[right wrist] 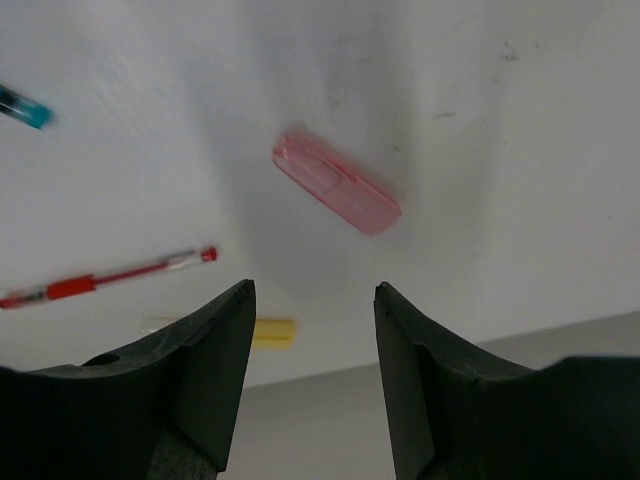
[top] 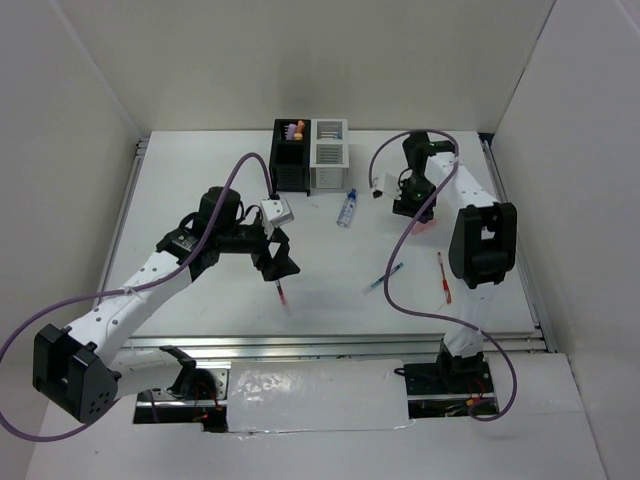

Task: Sort the stationery into containers
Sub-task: Pick up the stationery from the center of the board.

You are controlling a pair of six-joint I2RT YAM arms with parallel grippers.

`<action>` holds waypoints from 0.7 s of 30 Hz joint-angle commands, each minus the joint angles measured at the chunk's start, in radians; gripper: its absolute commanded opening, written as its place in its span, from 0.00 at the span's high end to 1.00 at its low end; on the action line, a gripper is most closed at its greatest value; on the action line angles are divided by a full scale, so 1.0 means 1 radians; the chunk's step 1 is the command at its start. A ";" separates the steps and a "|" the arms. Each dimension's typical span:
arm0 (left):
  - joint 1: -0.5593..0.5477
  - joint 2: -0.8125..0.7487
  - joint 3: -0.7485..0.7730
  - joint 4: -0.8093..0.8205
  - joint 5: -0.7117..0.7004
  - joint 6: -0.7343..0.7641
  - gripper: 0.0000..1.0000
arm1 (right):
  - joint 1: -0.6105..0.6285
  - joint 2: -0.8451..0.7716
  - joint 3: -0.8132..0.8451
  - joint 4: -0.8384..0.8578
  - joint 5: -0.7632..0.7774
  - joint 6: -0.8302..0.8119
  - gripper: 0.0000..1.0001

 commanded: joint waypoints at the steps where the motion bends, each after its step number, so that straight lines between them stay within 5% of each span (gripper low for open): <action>1: 0.008 -0.007 0.012 0.039 0.053 0.018 0.03 | 0.030 0.022 0.037 -0.006 0.216 -0.030 0.42; 13: 0.008 0.009 0.000 0.061 0.045 -0.011 0.03 | 0.024 -0.035 -0.110 0.111 0.156 -0.355 0.41; 21: 0.008 0.003 -0.010 0.061 -0.001 -0.040 0.03 | 0.078 -0.007 -0.185 0.191 0.224 -0.385 0.36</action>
